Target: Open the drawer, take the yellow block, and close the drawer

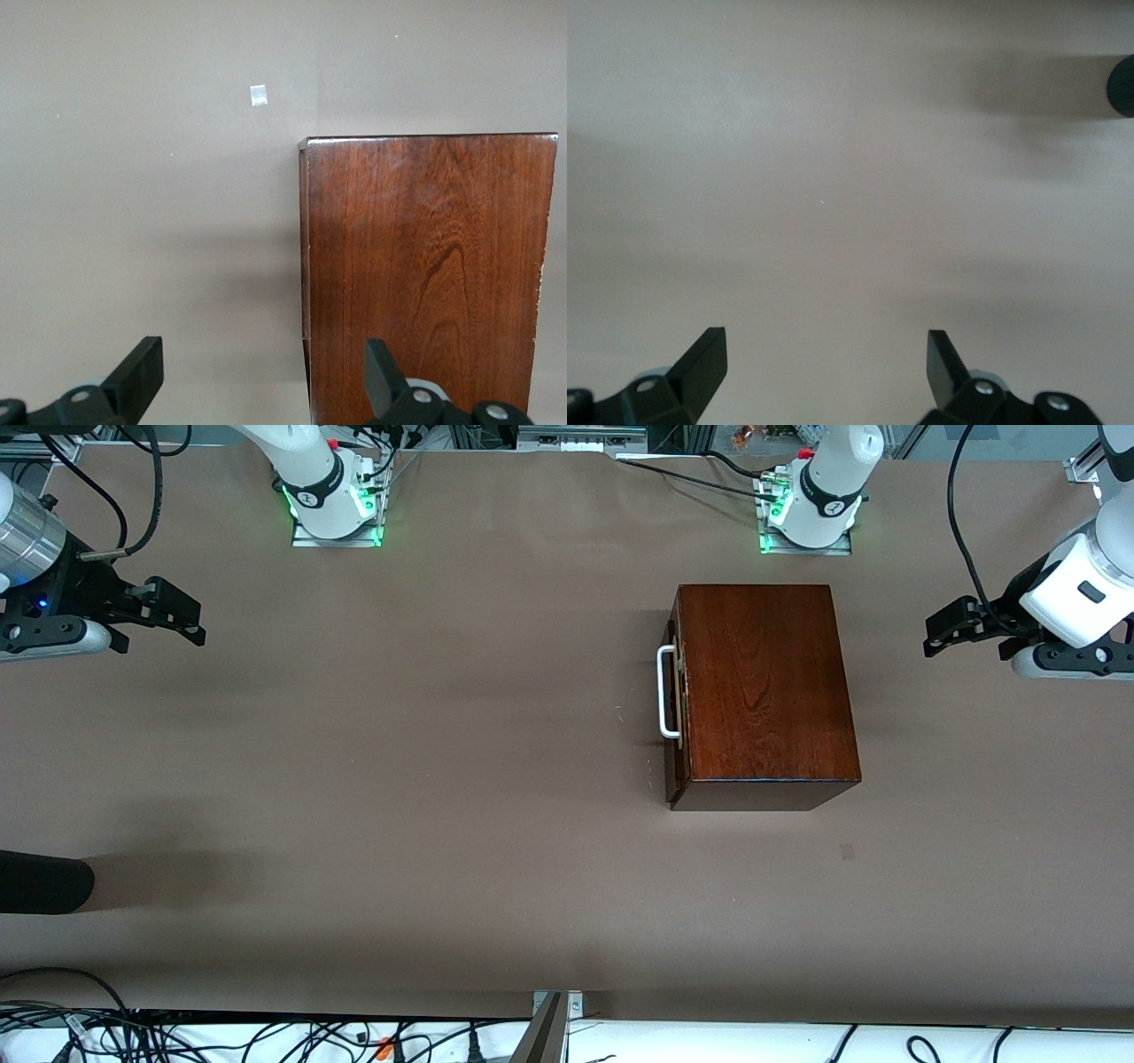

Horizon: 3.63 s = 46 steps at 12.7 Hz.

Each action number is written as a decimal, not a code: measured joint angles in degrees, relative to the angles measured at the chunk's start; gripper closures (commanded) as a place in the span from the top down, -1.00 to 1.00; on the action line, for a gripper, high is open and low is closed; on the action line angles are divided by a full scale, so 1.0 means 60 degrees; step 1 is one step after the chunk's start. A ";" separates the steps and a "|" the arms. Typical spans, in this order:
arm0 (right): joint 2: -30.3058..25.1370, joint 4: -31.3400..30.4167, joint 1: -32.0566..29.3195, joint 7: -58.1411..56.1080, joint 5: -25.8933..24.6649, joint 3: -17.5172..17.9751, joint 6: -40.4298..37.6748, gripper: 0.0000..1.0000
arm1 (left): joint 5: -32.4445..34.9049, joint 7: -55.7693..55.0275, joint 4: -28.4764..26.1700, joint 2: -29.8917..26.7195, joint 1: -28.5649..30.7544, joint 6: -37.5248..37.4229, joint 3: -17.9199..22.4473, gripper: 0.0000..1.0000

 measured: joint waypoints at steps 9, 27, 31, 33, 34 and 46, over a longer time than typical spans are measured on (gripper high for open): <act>0.0000 0.0000 0.0000 0.0000 0.0000 -0.0001 -0.0001 1.00 | -0.0002 0.0010 0.0105 0.0219 -0.0160 -0.0516 -0.0136 1.00; 0.0000 0.0000 0.0000 0.0000 0.0001 -0.0016 -0.0005 1.00 | 0.2823 -0.7301 0.0167 0.4003 -0.3394 0.1859 -0.4322 1.00; 0.0000 0.0000 -0.0001 0.0000 0.0001 -0.0016 -0.0005 1.00 | 0.3683 -0.7970 0.0375 0.4734 -0.3483 0.1883 -0.4315 1.00; 0.0000 0.0000 -0.0001 0.0000 0.0001 -0.0016 -0.0006 1.00 | 0.3927 -0.8232 0.0432 0.4856 -0.3492 0.2000 -0.4313 1.00; 0.0000 0.0000 0.0000 0.0000 0.0001 -0.0016 -0.0006 1.00 | 0.3956 -0.8330 0.0434 0.4912 -0.3505 0.2068 -0.4301 1.00; 0.0000 0.0000 -0.0001 0.0000 0.0001 -0.0017 -0.0010 1.00 | 0.4474 -0.8858 0.0435 0.5585 -0.3562 0.2271 -0.4241 1.00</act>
